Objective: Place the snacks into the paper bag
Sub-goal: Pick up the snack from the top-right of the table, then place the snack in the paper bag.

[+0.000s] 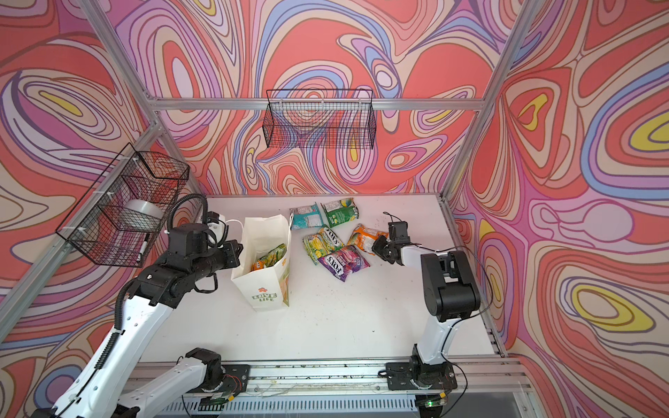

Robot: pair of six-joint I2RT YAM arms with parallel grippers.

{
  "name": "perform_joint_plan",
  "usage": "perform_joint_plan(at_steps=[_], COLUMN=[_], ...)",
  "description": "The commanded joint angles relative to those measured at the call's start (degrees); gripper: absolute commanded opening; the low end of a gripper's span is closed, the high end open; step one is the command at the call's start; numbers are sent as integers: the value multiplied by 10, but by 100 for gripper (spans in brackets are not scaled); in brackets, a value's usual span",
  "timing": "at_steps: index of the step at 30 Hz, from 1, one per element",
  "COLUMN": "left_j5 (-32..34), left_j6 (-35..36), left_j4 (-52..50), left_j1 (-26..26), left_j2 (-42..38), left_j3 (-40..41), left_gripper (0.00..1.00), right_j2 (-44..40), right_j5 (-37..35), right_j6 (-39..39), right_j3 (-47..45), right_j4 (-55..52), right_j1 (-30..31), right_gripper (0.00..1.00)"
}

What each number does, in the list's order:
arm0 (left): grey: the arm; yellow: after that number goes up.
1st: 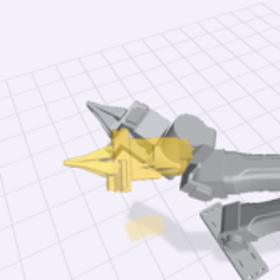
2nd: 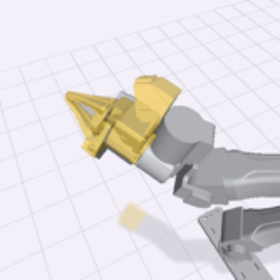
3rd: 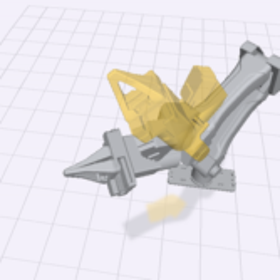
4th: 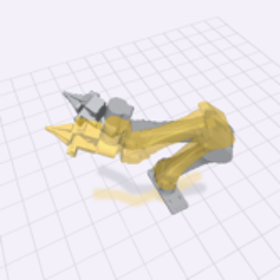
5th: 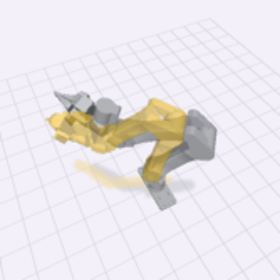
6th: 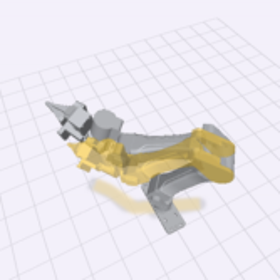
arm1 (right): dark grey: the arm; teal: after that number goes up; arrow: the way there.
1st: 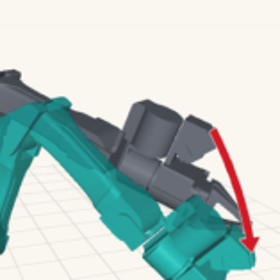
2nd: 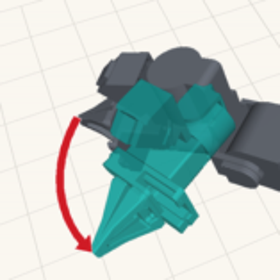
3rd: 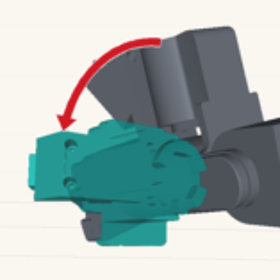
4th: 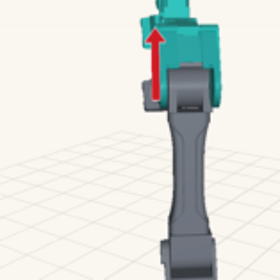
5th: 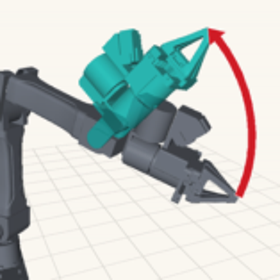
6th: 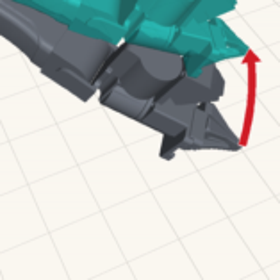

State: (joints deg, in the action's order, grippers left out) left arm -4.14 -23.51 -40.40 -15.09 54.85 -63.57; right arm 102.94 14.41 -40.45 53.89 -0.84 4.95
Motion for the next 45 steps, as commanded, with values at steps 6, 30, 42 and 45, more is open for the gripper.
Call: perform_joint_plan(at_steps=[6, 30, 42, 45], left_j5=[-26, -57, -48, -45], left_j6=[7, -1, -1, -3], left_j4=[37, 43, 53, 53], left_j1=[5, 5, 4, 5], left_j2=[-4, 6, -17, -17], left_j3=[3, 7, 13, 13], left_gripper=[0, 0, 0, 0], right_j2=[-150, -425, -346, -300], right_j5=[5, 41, -14, -22], right_j6=[12, 36, 36, 41], right_j3=[-56, 76, 321, 388], right_j4=[-32, -269, -289, -284], right_j1=[-1, 21, 204, 252], right_gripper=[0, 0, 0, 0])
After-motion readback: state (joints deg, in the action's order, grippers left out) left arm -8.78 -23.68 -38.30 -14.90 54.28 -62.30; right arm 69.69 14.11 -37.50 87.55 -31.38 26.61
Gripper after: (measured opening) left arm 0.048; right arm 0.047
